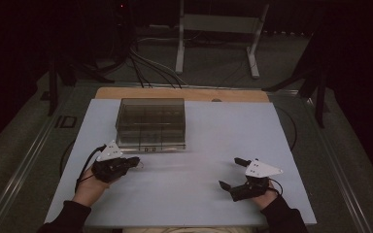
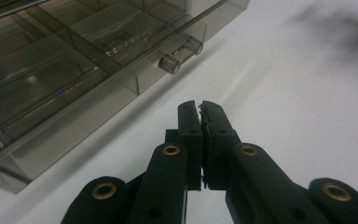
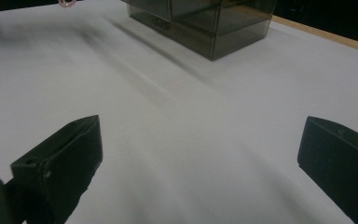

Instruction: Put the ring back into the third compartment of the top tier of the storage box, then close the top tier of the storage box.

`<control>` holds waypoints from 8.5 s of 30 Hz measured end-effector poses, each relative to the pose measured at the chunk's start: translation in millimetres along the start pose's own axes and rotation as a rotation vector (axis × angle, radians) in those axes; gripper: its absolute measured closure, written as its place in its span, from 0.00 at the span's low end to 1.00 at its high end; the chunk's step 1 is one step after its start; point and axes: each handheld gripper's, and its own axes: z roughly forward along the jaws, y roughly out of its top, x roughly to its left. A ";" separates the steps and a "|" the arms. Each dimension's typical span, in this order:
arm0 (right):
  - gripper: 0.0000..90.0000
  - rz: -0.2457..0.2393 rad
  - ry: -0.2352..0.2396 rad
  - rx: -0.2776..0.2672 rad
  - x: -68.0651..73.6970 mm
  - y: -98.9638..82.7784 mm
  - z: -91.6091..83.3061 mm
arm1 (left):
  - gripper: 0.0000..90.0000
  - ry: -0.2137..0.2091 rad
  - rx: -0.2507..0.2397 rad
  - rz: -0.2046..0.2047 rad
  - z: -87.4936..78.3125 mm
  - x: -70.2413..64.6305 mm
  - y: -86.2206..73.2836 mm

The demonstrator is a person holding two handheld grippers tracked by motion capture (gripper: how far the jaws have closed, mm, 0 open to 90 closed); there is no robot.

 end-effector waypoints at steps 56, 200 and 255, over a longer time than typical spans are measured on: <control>0.00 0.000 0.002 -0.002 -0.2 -0.2 -0.4 | 0.97 -0.057 -0.018 0.048 35.7 11.7 85.2; 0.00 -0.005 0.015 0.007 1.0 -0.4 0.2 | 0.00 0.227 -0.043 -0.107 -14.3 -5.9 -54.8; 0.00 -0.005 0.018 0.011 0.8 -0.7 1.3 | 0.00 0.289 -0.071 -0.153 -21.7 -3.3 -52.4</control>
